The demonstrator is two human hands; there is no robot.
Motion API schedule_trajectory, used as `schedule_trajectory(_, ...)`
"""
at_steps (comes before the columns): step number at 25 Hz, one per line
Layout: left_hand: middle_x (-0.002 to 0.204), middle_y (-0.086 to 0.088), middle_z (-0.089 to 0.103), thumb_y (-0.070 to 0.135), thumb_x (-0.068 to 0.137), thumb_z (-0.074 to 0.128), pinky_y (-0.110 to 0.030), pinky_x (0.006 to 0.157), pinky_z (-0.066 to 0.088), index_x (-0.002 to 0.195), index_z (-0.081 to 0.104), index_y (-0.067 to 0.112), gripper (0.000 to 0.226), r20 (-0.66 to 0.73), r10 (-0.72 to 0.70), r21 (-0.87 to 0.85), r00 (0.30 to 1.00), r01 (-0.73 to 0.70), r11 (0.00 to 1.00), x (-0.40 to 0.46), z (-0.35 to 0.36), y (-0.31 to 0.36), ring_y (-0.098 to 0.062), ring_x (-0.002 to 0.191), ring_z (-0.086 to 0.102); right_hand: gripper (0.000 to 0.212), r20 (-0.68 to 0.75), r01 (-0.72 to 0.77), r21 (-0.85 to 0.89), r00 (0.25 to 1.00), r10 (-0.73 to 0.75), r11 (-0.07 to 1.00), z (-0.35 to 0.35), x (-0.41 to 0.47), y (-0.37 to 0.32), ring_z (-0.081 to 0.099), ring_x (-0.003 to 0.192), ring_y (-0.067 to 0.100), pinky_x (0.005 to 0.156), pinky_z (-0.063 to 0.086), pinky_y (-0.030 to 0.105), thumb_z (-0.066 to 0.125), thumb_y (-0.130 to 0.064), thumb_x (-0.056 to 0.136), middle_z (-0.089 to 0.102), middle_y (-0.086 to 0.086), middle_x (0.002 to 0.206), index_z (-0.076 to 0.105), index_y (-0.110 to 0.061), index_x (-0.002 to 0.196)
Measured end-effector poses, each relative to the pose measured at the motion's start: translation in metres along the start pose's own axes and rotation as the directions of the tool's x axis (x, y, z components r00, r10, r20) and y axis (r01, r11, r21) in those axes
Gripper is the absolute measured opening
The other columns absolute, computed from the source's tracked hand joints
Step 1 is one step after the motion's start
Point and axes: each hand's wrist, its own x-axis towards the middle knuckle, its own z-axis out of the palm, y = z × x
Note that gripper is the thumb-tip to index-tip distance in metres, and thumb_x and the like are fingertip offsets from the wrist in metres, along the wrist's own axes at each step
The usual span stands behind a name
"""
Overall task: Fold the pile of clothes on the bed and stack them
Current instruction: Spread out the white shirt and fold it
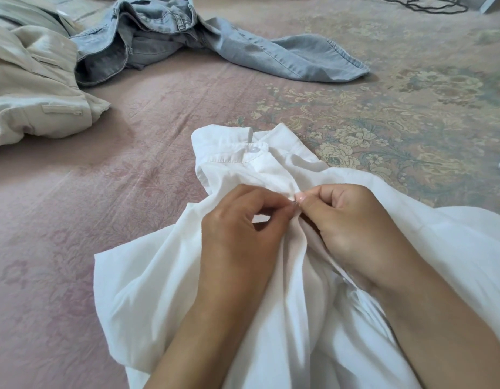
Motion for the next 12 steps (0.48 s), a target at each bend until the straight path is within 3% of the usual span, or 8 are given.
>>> schedule_trajectory(2, 0.069, 0.004, 0.071, 0.014, 0.078, 0.076, -0.010, 0.064, 0.048, 0.073, 0.073, 0.014, 0.006, 0.054, -0.221, -0.204, 0.974, 0.228, 0.952, 0.001, -0.001, 0.008, 0.000, 0.065, 0.066, 0.028, 0.002, 0.034, 0.029, 0.999, -0.034, 0.999, 0.000, 0.001, -0.001, 0.055, 0.065, 0.024, 0.067, 0.049, 0.039, 0.053, -0.016, 0.095, 0.067, 0.022, 0.074, 0.066, 0.000, 0.077)
schedule_trajectory(5, 0.060, -0.002, 0.066, 0.019, 0.075, 0.074, -0.018, 0.054, 0.050, 0.068, 0.072, 0.011, 0.011, 0.188, -0.444, -0.471, 0.876, 0.477, 0.742, 0.005, -0.003, 0.013, -0.010, 0.054, 0.059, 0.024, 0.019, 0.147, -0.030, 0.989, -0.146, 0.989, 0.000, 0.001, -0.006, 0.058, 0.066, 0.019, 0.068, 0.049, 0.035, 0.052, -0.016, 0.096, 0.068, 0.012, 0.074, 0.064, -0.006, 0.079)
schedule_trajectory(7, 0.054, -0.003, 0.057, 0.023, 0.076, 0.072, -0.019, 0.048, 0.045, 0.064, 0.071, 0.014, 0.015, 0.194, -0.457, -0.508, 0.868, 0.488, 0.710, 0.007, -0.004, 0.012, -0.011, 0.049, 0.050, 0.021, 0.050, 0.184, 0.009, 0.982, -0.184, 0.983, 0.000, 0.000, -0.009, 0.054, 0.065, 0.010, 0.065, 0.045, 0.027, 0.052, -0.016, 0.096, 0.063, 0.004, 0.069, 0.061, -0.009, 0.078)
schedule_trajectory(9, 0.051, -0.002, 0.054, 0.021, 0.080, 0.071, -0.018, 0.044, 0.041, 0.061, 0.069, 0.016, 0.020, 0.132, -0.425, -0.494, 0.896, 0.431, 0.755, 0.009, -0.005, 0.011, -0.010, 0.044, 0.046, 0.021, 0.057, 0.190, 0.009, 0.980, -0.190, 0.982, 0.000, -0.001, -0.011, 0.053, 0.066, 0.013, 0.064, 0.045, 0.031, 0.053, -0.017, 0.096, 0.065, 0.010, 0.071, 0.062, -0.009, 0.078)
schedule_trajectory(12, 0.055, -0.001, 0.060, 0.022, 0.079, 0.069, -0.019, 0.047, 0.045, 0.072, 0.067, 0.012, 0.013, 0.078, -0.337, -0.513, 0.938, 0.328, 0.794, 0.009, -0.008, 0.010, -0.011, 0.048, 0.053, 0.022, 0.009, 0.178, -0.046, 0.984, -0.177, 0.983, 0.003, -0.002, -0.009, 0.055, 0.067, 0.015, 0.067, 0.046, 0.035, 0.053, -0.019, 0.095, 0.068, 0.016, 0.080, 0.064, -0.008, 0.079)
